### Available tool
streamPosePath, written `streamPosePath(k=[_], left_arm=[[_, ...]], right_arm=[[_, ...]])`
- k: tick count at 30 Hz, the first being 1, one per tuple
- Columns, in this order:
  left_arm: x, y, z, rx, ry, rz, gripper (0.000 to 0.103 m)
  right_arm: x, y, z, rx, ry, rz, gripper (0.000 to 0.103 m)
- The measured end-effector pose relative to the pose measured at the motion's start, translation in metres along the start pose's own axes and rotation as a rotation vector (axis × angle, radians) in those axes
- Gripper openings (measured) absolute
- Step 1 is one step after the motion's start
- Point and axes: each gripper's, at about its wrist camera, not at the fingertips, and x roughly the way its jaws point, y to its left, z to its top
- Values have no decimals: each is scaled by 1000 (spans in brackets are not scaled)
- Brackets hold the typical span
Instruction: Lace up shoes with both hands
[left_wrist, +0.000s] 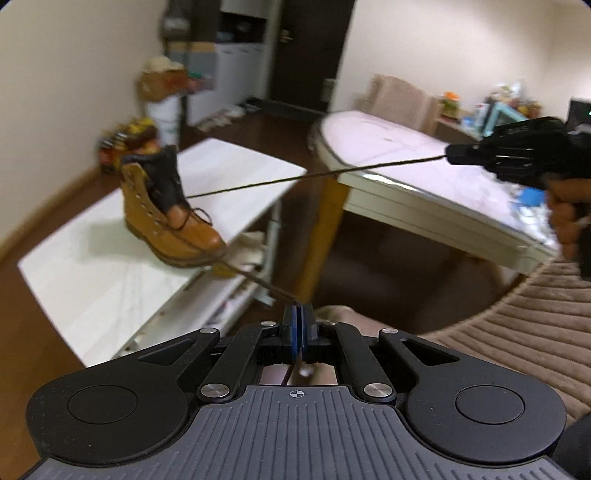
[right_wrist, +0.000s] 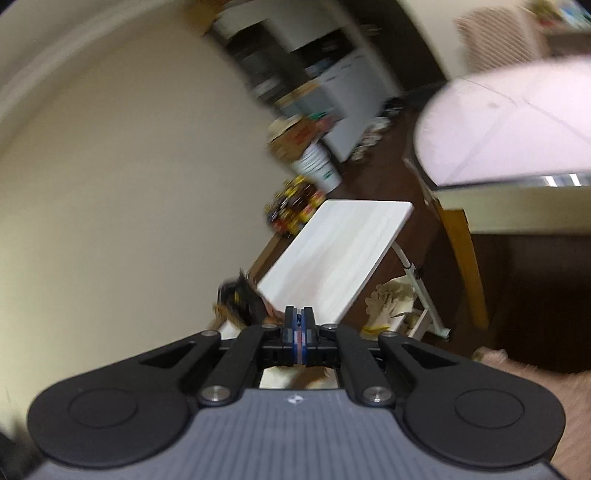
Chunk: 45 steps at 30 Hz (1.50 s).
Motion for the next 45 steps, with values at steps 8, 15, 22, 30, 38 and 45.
streamPosePath(k=[8, 15, 22, 30, 38, 45], left_arm=[[-13, -111, -5, -9, -10, 36, 1], [-11, -161, -4, 37, -8, -15, 1], [-15, -188, -10, 10, -22, 36, 1], [-23, -187, -17, -113, -39, 253, 2], [-16, -177, -15, -197, -23, 357, 2], [-9, -178, -21, -214, -2, 351, 2]], right_arm=[[-49, -18, -10, -237, 98, 105, 2], [-77, -44, -25, -199, 126, 131, 2], [-93, -40, -44, -282, 198, 168, 2], [-96, -8, -62, -463, 227, 187, 2], [-89, 24, -77, -647, 249, 147, 2], [-83, 29, -84, -681, 271, 132, 2]])
